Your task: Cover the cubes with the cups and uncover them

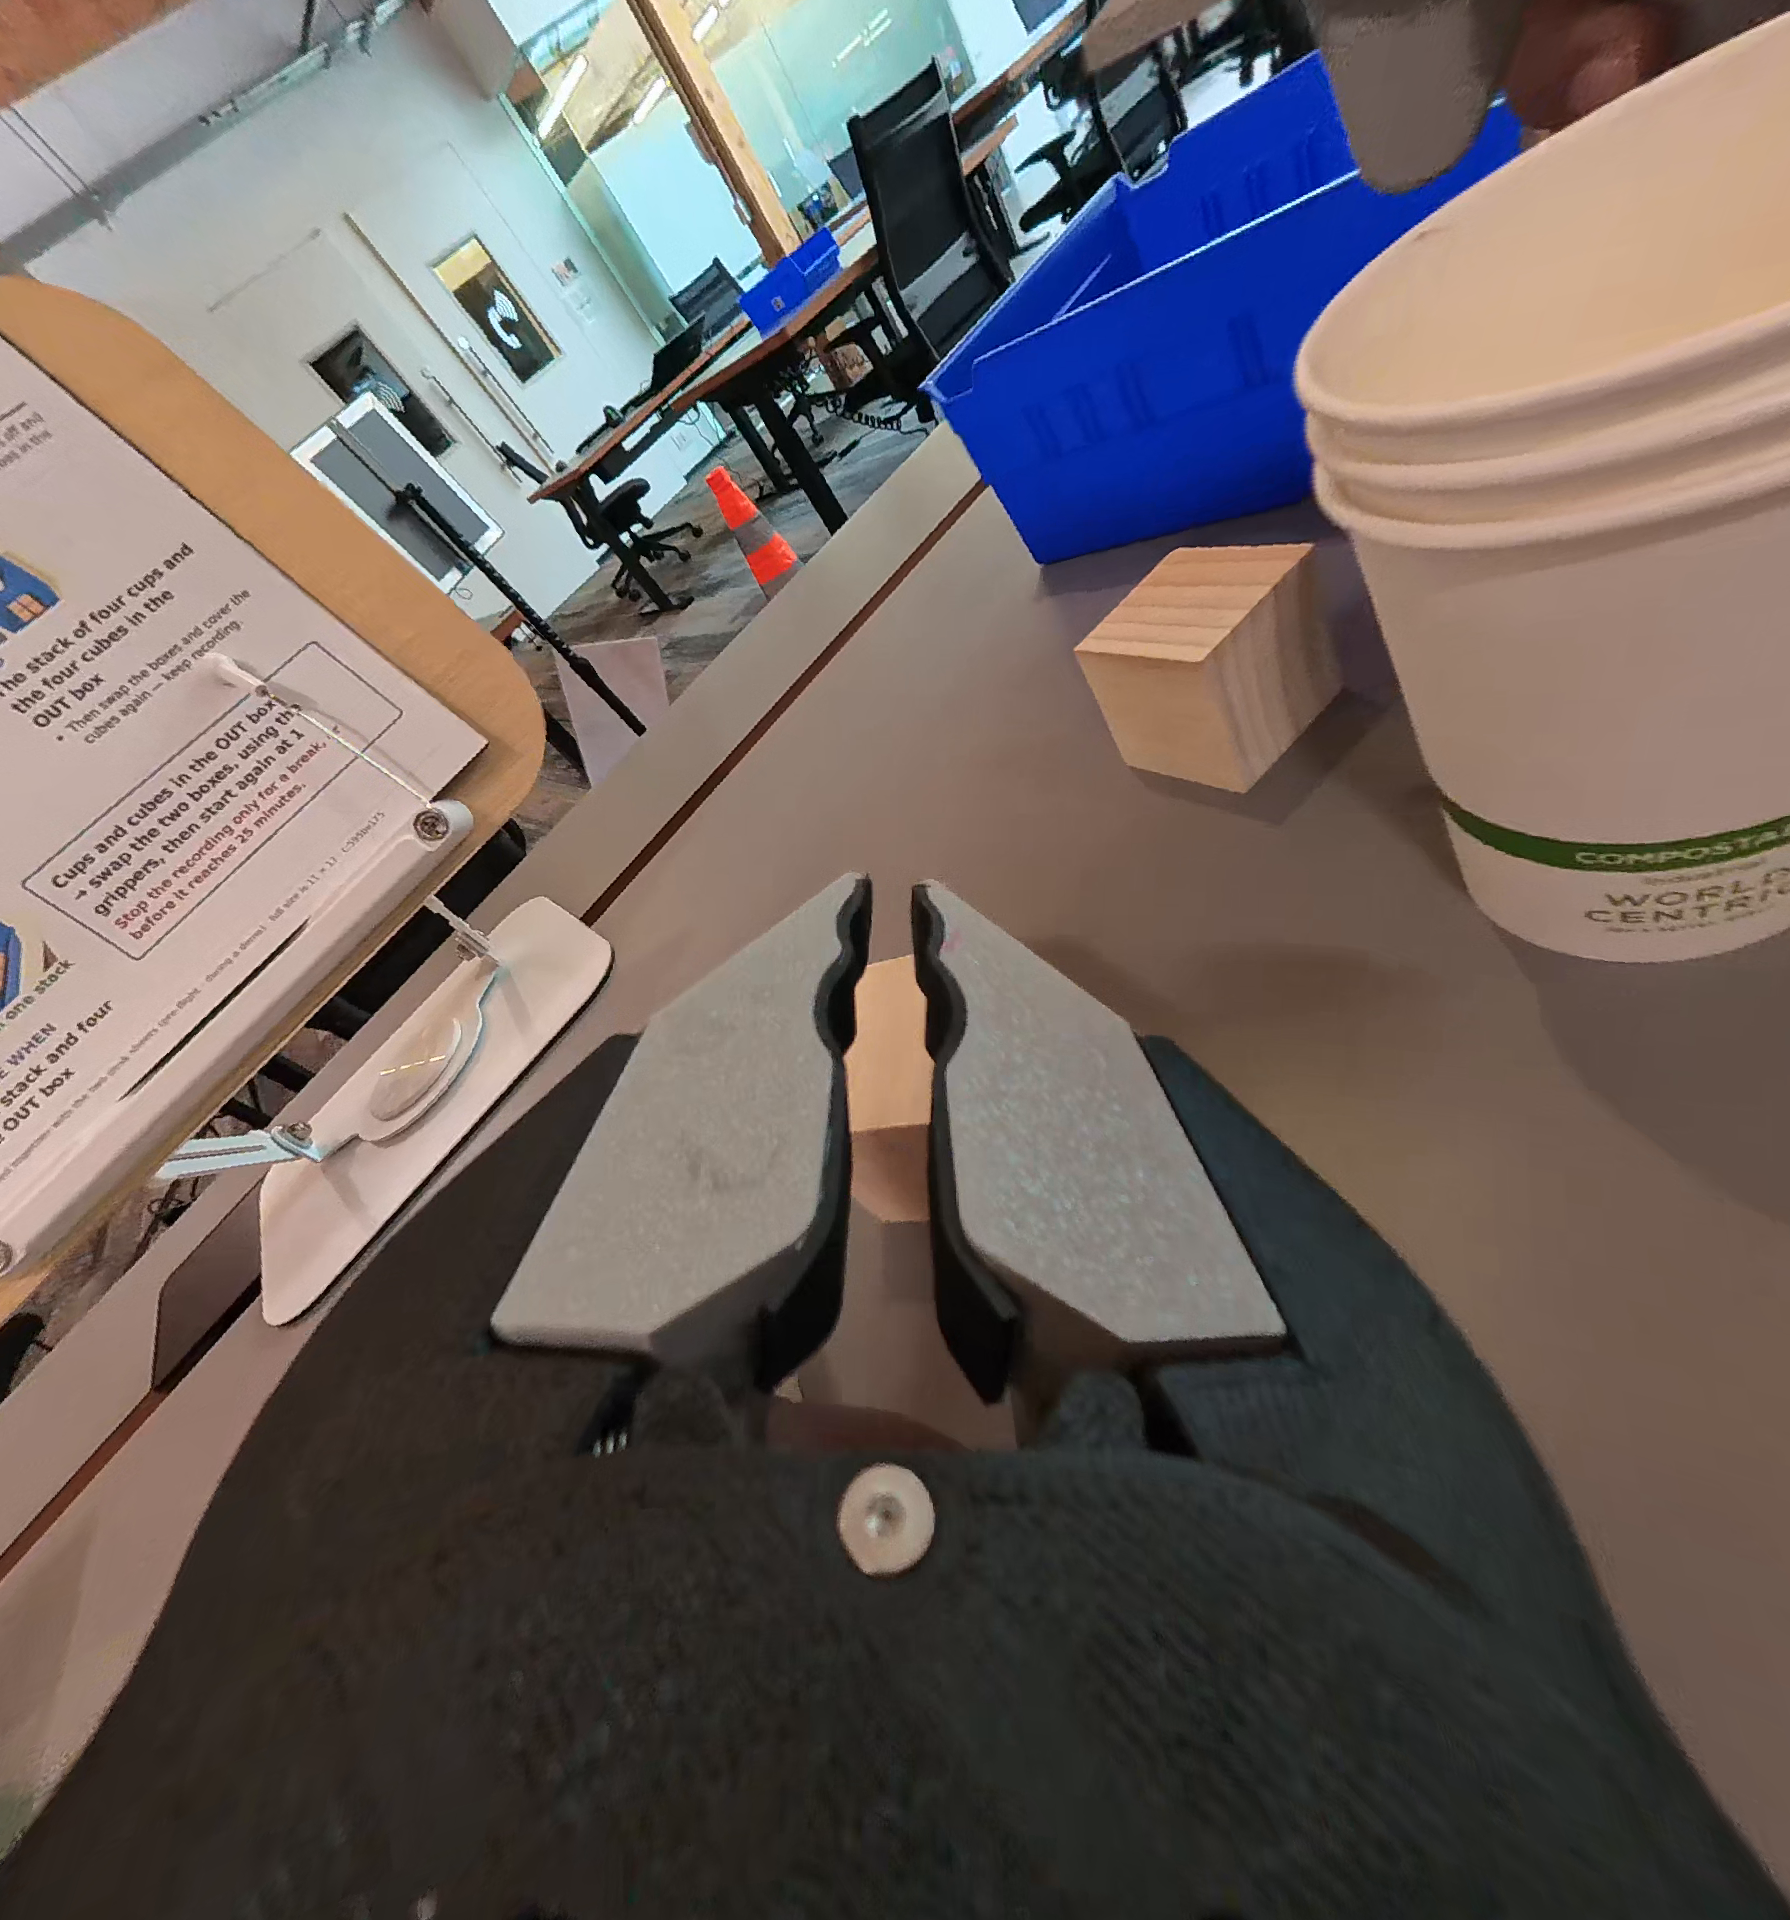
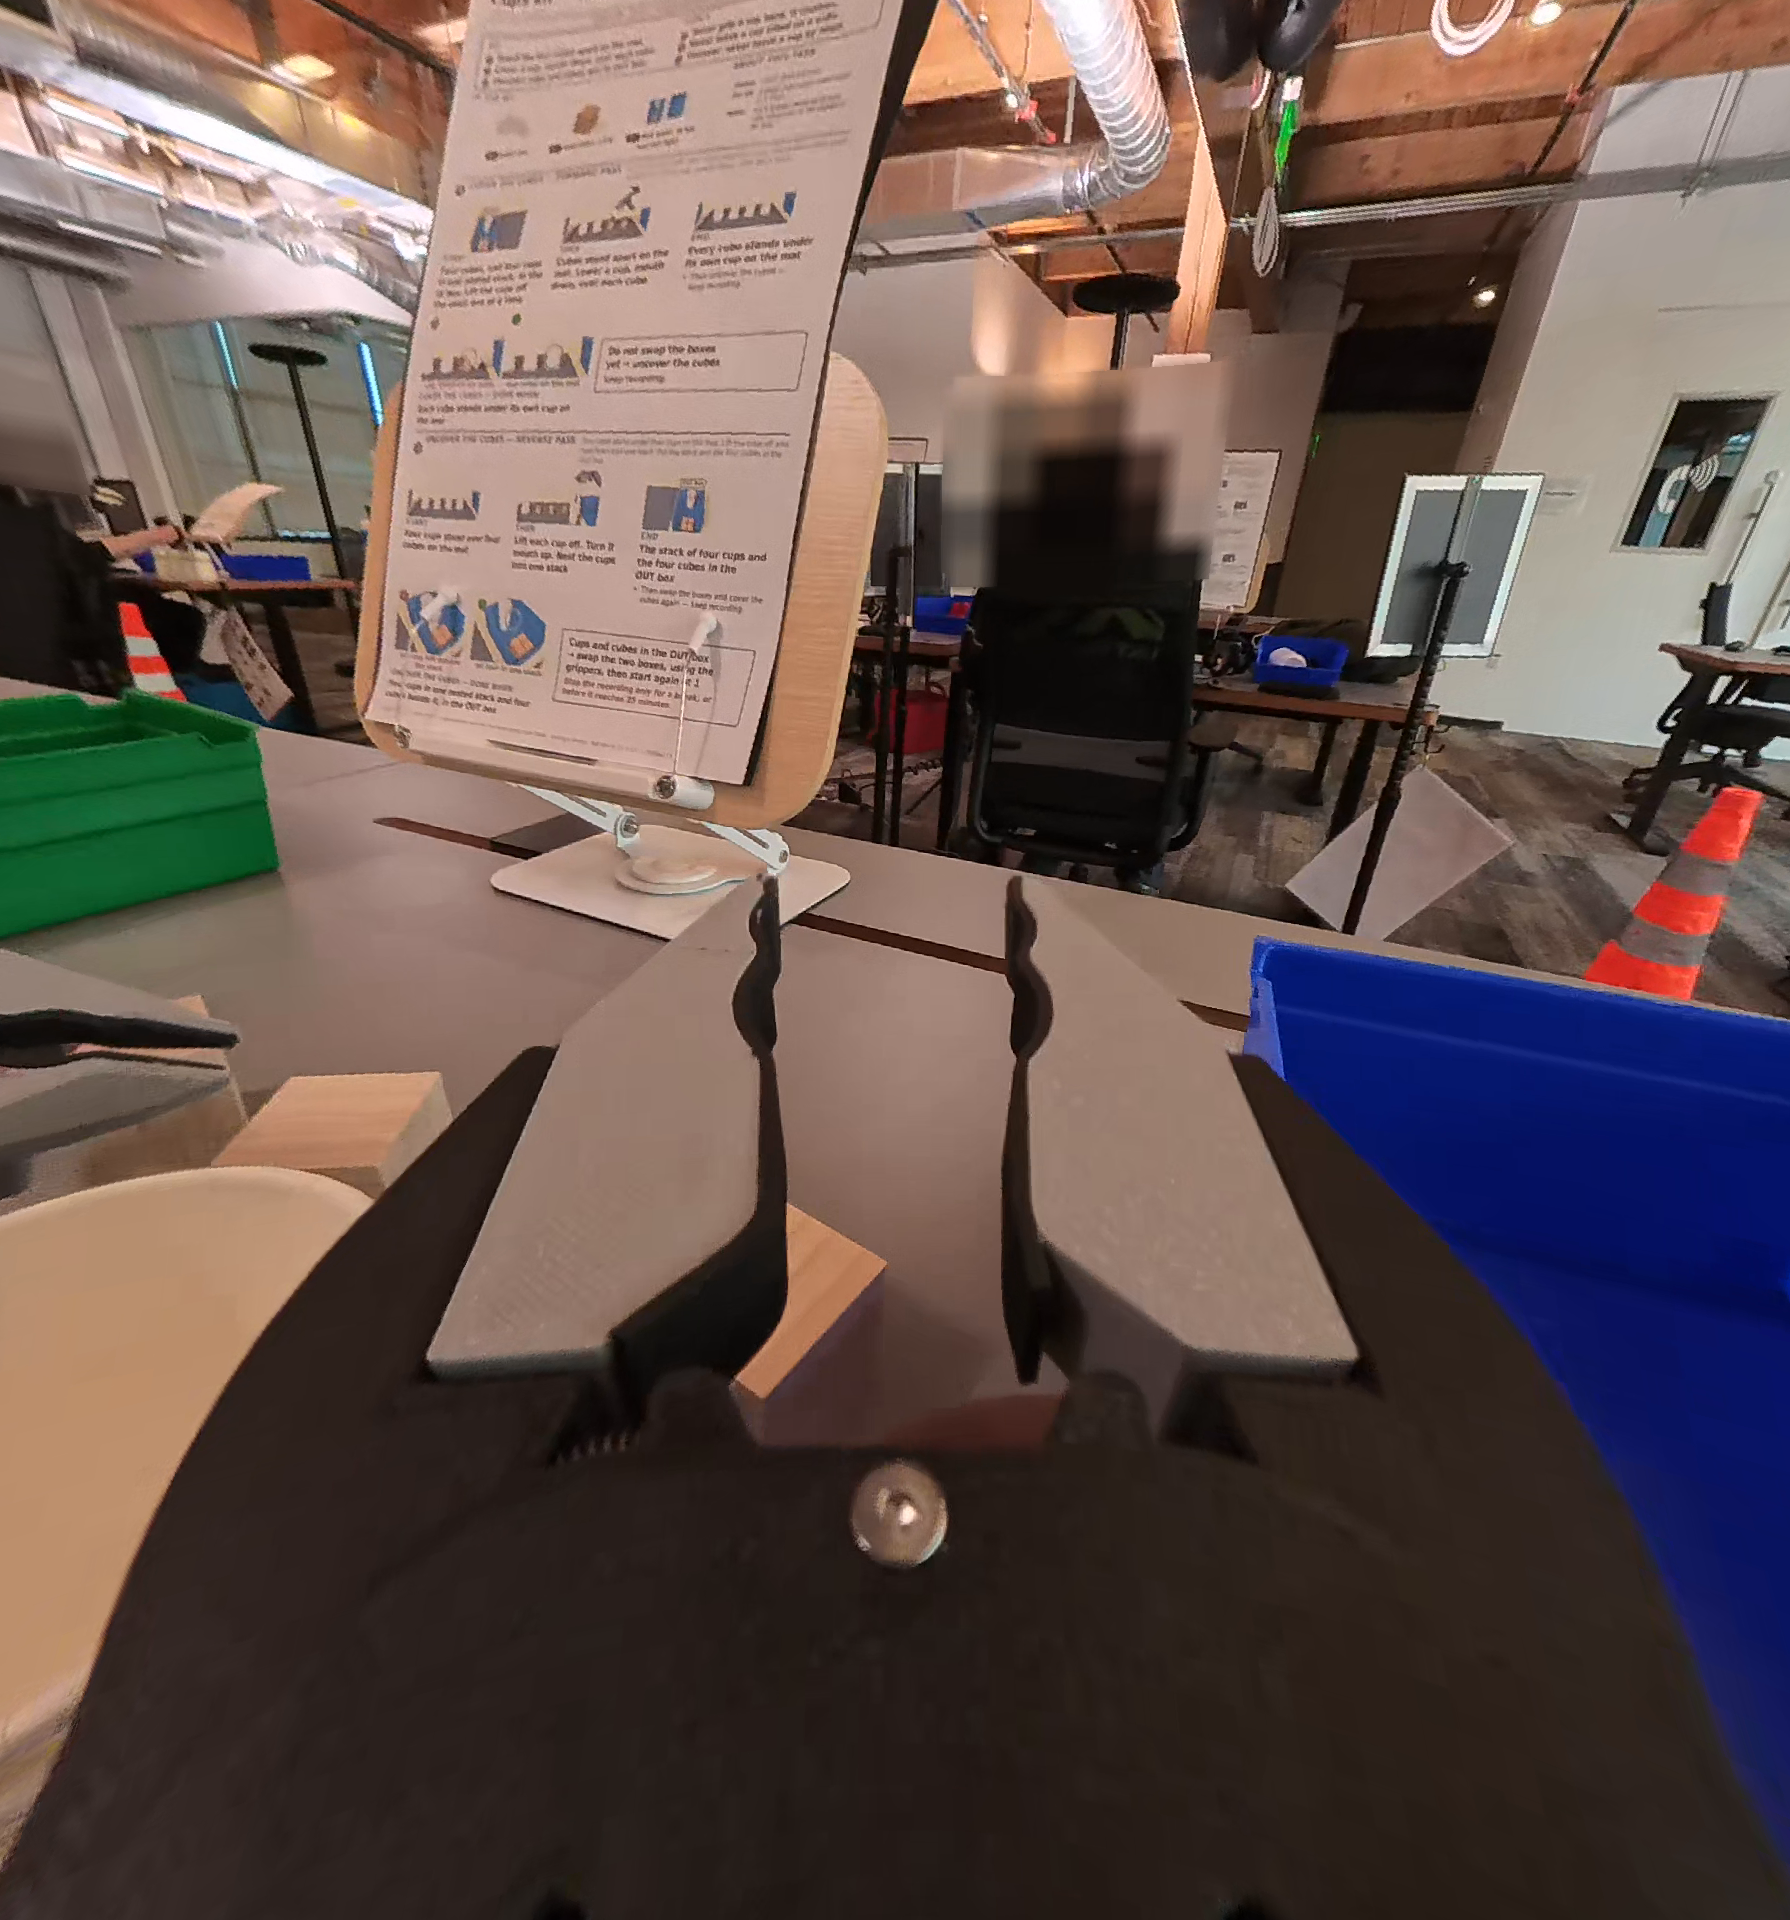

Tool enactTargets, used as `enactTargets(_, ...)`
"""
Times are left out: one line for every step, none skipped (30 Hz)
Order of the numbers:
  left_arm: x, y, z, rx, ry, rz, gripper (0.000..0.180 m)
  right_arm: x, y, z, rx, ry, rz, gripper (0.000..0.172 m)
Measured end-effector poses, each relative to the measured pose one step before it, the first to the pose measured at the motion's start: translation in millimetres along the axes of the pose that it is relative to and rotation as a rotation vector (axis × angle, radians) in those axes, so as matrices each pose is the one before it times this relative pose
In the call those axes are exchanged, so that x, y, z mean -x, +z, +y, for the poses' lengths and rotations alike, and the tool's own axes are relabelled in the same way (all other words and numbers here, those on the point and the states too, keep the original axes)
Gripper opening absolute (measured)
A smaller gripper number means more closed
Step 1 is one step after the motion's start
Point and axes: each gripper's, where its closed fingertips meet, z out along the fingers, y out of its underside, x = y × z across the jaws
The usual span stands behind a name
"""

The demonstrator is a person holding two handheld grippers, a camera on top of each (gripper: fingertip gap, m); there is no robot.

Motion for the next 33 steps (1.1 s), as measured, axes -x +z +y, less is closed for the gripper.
enactTargets(2.95,-0.08,1.59,0.0051,-0.0035,-0.0118,0.006,0.76,-0.19,-0.34,0.0014,-0.0031,-0.0022,0.039)
enactTargets(3.68,-0.45,1.17,0.0026,-0.0063,-0.0137,0.006,0.78,-0.11,0.15,0.003,-0.0101,0.0003,0.038)
enactTargets(3.48,-0.79,0.5,-0.0007,-0.0116,-0.0104,0.007,1.26,-0.04,0.7,0.0042,-0.012,-0.0007,0.037)
enactTargets(3.52,-0.99,-0.06,-0.0029,-0.0168,-0.0082,0.007,1.78,0.42,1.3,0.0067,-0.008,-0.0034,0.037)
enactTargets(3.48,-1.06,-0.33,-0.0047,-0.0168,-0.0091,0.007,2.39,0.7,2.24,0.0102,-0.0013,-0.0062,0.035)
enactTargets(3.4,-0.87,-0.48,-0.0057,-0.013,-0.0119,0.007,2.55,0.96,3.16,0.0135,0.0032,-0.0085,0.034)
enactTargets(3.39,-0.6,-0.52,-0.0064,-0.0088,-0.0153,0.006,2.55,1.15,3.66,0.0156,0.0038,-0.0092,0.032)
enactTargets(2.47,-0.18,-0.02,-0.0042,-0.0058,-0.0123,0.006,2.28,0.77,3.46,0.0139,0.0015,-0.0079,0.032)
enactTargets(1.26,0.36,1.06,0.0021,-0.0027,-0.0067,0.006,1.79,0.46,2.64,0.0084,-0.002,-0.0051,0.031)
enactTargets(1.1,0.57,1.81,0.0062,0.0001,-0.0069,0.006,1.32,0.03,1.93,0.0044,-0.0053,-0.0022,0.03)
enactTargets(0.63,0.66,2.05,0.0081,0.0031,-0.005,0.006,1.32,0.07,1.66,0.0034,-0.0081,-0.0022,0.029)
enactTargets(0.3,0.67,1.72,0.007,0.0034,-0.0034,0.006,0.93,0.32,1.8,0.005,-0.0075,-0.0009,0.028)
enactTargets(0.03,0.4,1.4,0.0049,0.0022,-0.0018,0.006,0.84,0.79,2.0,0.0083,-0.0043,-0.0022,0.028)
enactTargets(0.34,0.37,1.08,0.0034,0.0024,-0.0041,0.006,0.91,1.02,2.05,0.0091,-0.0009,-0.0043,0.028)
enactTargets(0.47,0.25,0.95,0.0032,0.0036,-0.0045,0.006,0.79,0.93,1.74,0.0068,0.0011,-0.0042,0.028)
enactTargets(-0.19,0.31,0.93,0.0041,0.0044,-0.001,0.006,0.69,0.87,1.27,0.0049,0.0011,-0.004,0.028)
enactTargets(-0.42,0.35,0.82,0.0037,0.0031,0.0009,0.006,0.83,0.82,1.35,0.005,-0.0004,-0.0036,0.028)
enactTargets(-0.69,0.23,0.31,0.0015,0.0019,0.0021,0.006,0.66,0.78,1.26,0.0052,-0.0029,-0.0023,0.028)
enactTargets(-1.47,0.27,0.06,0.0008,0.0029,0.0062,0.005,0.36,0.73,1.28,0.0056,-0.0052,0.0001,0.028)
enactTargets(-1.64,0.21,-0.02,0.0005,0.0041,0.0058,0.005,0.32,0.86,1.45,0.0063,-0.0063,0.0008,0.028)
enactTargets(-1.56,0.16,-0.33,-0.0002,0.0057,0.0046,0.005,0.43,0.73,1.63,0.0069,-0.0058,0.0003,0.028)
enactTargets(-1.36,-0.17,-0.58,-0.0008,0.0069,0.0037,0.005,0.47,0.86,1.48,0.0066,-0.0047,-0.0001,0.028)
enactTargets(-0.79,-0.3,-0.81,-0.0029,0.007,0.0001,0.005,0.34,0.88,1.61,0.0059,-0.0032,-0.0005,0.028)
enactTargets(0.29,-0.35,-0.74,-0.0028,0.0062,-0.0031,0.005,0.59,1.02,1.7,0.0067,-0.0017,-0.0013,0.028)
enactTargets(0.73,-0.44,-0.21,-0.0005,0.0035,-0.0034,0.005,0.62,0.97,1.95,0.0079,-0.0012,-0.0018,0.028)
enactTargets(1.33,-0.5,-0.22,0.0001,-0.001,-0.0026,0.005,0.52,1.08,1.93,0.0078,-0.002,-0.0014,0.028)
enactTargets(2.44,-1.02,-0.65,-0.0031,-0.005,-0.0055,0.005,0.52,1.0,1.7,0.0071,-0.003,-0.0008,0.028)
enactTargets(3.43,-1.49,-1.06,-0.005,-0.0068,-0.0078,0.005,0.3,0.68,1.35,0.0058,-0.0029,0.0003,0.027)
enactTargets(5.17,-2.0,-1.34,-0.0049,-0.0049,-0.0134,0.005,0.13,0.47,0.85,0.0033,-0.0019,0.0007,0.027)
enactTargets(6.97,-2.71,-1.77,-0.0062,-0.0032,-0.0194,0.005,-0.04,0.37,0.65,0.0023,-0.0009,0.0008,0.027)
enactTargets(9.14,-3.45,-2.58,-0.0089,-0.0087,-0.0266,0.006,-0.21,0.21,0.46,0.002,-0.0002,0.0006,0.027)
enactTargets(10.61,-4.28,-4.07,-0.0162,-0.0174,-0.0302,0.006,-0.03,0.05,0.09,0.0008,0.0003,0.0004,0.027)
enactTargets(11.57,-5.12,-5.2,-0.0206,-0.0211,-0.0311,0.006,-0.06,-0.13,-0.23,-0.0011,0.0004,0.0003,0.027)
